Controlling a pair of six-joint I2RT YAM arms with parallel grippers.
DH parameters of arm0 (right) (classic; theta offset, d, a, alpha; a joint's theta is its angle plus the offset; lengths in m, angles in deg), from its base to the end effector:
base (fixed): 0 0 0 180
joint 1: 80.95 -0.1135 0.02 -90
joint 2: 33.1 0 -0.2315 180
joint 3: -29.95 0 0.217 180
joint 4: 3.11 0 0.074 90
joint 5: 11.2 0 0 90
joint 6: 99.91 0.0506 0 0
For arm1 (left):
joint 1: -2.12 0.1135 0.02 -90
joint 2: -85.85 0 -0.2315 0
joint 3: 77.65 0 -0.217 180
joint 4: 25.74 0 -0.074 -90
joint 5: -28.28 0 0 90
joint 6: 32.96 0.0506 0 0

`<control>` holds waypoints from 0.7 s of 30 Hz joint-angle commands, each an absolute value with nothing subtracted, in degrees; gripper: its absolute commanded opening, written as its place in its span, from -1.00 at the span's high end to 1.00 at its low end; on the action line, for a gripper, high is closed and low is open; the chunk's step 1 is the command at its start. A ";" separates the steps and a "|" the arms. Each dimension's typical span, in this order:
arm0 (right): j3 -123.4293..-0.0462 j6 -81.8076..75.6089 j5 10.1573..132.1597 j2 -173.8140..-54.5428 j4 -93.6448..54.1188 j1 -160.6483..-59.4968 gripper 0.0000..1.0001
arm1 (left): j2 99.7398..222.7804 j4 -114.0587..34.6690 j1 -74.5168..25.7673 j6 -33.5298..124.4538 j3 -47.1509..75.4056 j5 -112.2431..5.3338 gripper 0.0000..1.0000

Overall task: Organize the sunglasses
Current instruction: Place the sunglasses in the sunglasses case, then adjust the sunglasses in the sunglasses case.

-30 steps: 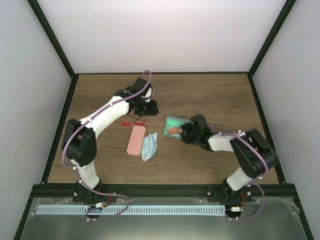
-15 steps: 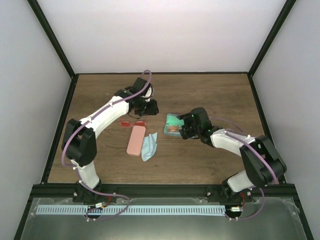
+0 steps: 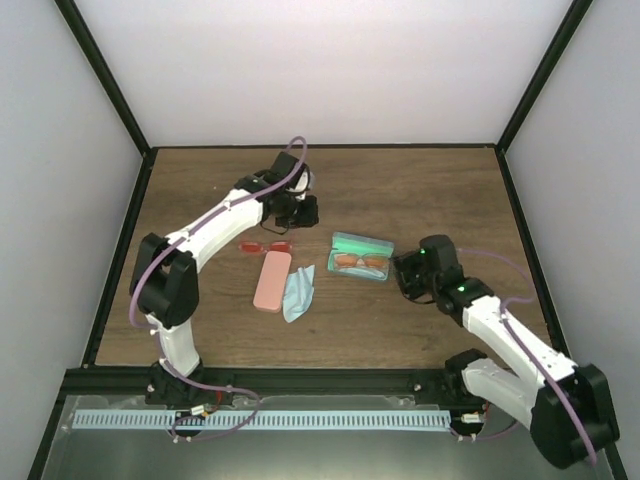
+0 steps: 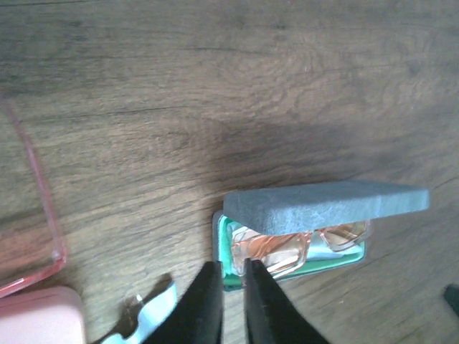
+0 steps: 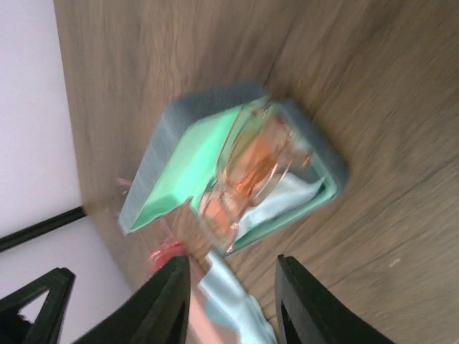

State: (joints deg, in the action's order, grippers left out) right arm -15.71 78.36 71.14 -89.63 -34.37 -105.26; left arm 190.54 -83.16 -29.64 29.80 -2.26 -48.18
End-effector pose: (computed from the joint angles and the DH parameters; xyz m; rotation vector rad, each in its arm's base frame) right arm 0.1772 0.0875 0.1824 1.3043 2.2339 1.0508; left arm 0.3015 -0.2006 0.2332 0.1987 2.6793 -0.6628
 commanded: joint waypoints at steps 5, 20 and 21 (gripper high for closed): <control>-11.45 66.10 67.08 -90.41 -41.76 -92.30 0.75 | 195.70 -83.33 -34.47 32.90 -1.00 -45.52 0.91; -27.79 49.20 63.21 -114.06 -38.78 -89.81 0.97 | 199.74 -82.78 -36.37 31.91 2.26 -43.03 0.90; -28.32 48.55 62.88 -114.75 -38.81 -89.81 0.98 | 200.22 -83.35 -36.37 31.71 2.31 -43.57 0.90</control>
